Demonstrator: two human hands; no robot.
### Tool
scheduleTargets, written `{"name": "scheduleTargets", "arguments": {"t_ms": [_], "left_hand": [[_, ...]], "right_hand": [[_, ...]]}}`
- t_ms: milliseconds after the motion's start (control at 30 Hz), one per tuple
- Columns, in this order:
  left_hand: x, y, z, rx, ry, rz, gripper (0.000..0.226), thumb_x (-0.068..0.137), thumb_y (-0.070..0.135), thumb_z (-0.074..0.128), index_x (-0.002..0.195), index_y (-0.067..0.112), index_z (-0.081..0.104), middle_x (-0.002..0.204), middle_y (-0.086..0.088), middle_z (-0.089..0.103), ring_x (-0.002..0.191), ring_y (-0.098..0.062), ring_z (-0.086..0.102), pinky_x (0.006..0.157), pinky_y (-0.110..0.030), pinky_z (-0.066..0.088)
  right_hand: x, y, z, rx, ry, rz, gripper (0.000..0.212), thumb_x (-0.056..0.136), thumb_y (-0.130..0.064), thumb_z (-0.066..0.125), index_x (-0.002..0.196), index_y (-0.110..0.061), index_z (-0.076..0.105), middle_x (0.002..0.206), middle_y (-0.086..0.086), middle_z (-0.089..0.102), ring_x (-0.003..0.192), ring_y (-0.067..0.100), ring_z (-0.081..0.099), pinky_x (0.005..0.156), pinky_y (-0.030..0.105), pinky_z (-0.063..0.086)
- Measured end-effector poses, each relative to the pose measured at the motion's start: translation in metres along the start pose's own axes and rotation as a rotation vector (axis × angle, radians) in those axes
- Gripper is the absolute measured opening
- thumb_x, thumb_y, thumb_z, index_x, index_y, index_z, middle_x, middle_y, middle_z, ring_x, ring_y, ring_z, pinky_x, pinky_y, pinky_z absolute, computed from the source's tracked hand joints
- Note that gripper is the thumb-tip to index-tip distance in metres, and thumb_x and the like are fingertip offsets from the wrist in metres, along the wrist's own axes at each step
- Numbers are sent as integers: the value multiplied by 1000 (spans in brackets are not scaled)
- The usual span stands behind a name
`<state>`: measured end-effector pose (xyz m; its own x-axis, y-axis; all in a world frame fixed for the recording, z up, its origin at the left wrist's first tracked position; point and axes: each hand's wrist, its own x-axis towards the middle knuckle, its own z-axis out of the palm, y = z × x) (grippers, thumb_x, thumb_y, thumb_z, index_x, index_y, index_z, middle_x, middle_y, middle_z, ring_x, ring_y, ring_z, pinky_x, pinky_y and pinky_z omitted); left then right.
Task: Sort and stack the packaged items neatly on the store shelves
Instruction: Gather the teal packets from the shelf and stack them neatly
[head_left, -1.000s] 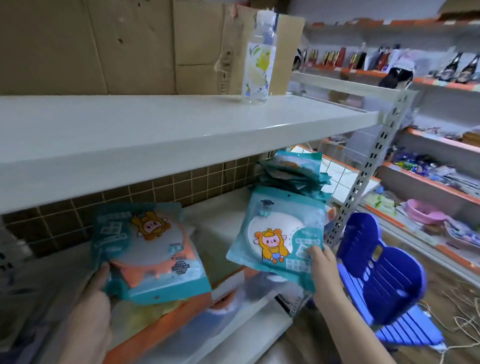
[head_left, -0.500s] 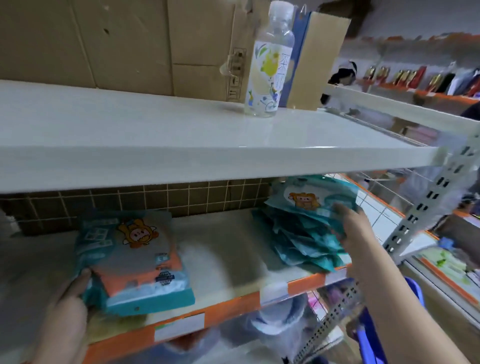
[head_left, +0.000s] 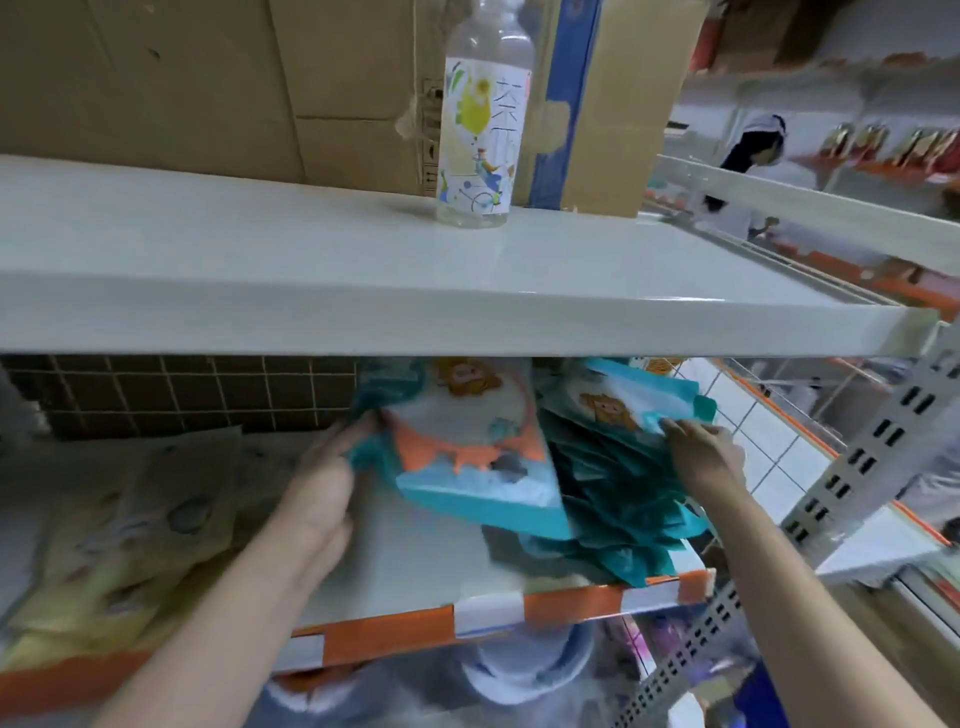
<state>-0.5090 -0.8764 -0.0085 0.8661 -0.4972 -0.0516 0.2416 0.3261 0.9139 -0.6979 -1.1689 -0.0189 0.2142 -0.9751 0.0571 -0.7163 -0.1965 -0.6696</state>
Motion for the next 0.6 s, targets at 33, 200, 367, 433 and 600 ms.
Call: {"name": "scheduleTargets", "arguments": {"t_ms": [33,200,367,433,600], "left_hand": [[6,0,22,46,-57,3,19,93,17,54,104,8,67,83,1,72,75,-11,64,72,-25,48],[31,-16,112,198,-233,9,22,99,12,46,93,14,67,78,5,69,65,-3,63,58,-12,46],[44,-44,163,350,-254,-77,29,89,37,45,92,21,69,93,-3,70,89,-20,65,88,-34,53],[55,-58,172,522,-249,-69,31,81,45,46,92,25,67,104,-5,69,103,-28,61,101,-49,43],[61,-79,187,1177,-185,-6,72,80,56,53,143,27,33,149,-4,33,138,-30,25,112,-56,18]], "right_hand": [[5,7,1,1,-9,-84,33,97,-43,44,120,-30,65,132,12,55,120,36,48,98,44,42],[2,26,4,325,-80,-109,30,97,-15,44,121,-15,62,123,16,58,105,32,59,93,50,49],[-8,25,-9,749,-171,144,41,101,-34,31,121,-14,61,121,6,57,109,28,54,86,40,45],[-9,26,-13,742,-174,142,47,100,-43,31,127,-15,57,128,4,57,114,27,54,88,41,46],[-9,38,-14,288,12,-190,36,96,-31,52,132,-23,53,140,3,47,126,23,46,96,38,44]]}}
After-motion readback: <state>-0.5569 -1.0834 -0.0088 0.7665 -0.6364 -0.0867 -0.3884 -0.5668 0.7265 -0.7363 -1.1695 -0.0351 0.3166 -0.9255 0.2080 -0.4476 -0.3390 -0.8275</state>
